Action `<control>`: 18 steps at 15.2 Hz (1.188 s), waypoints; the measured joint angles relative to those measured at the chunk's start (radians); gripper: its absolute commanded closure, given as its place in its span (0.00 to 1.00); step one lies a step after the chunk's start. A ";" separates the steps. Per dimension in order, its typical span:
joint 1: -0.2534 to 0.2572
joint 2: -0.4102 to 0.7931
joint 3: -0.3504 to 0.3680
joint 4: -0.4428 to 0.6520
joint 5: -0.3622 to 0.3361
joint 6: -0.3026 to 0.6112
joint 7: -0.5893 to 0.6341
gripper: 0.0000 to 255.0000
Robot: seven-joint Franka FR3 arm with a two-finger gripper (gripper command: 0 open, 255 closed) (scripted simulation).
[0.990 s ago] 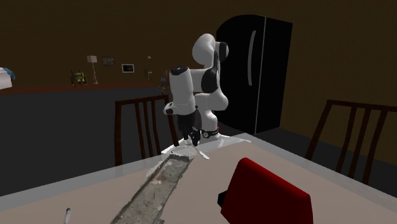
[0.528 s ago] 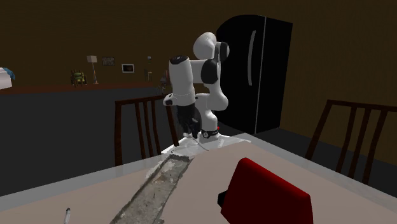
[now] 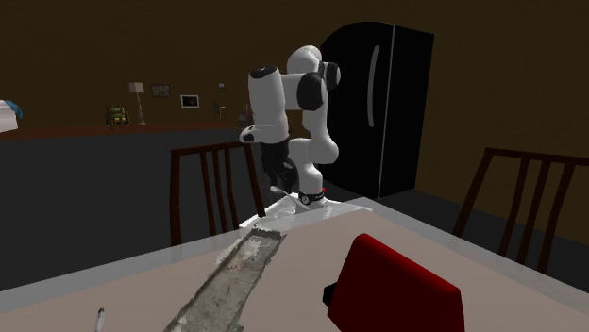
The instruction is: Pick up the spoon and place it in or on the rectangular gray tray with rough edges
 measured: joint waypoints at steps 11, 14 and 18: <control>-0.005 0.425 -0.011 0.531 -0.096 -0.118 0.013 1.00; 0.007 0.552 -0.017 0.732 -0.120 -0.193 0.013 1.00; 0.031 0.716 -0.024 0.972 -0.146 -0.271 0.015 1.00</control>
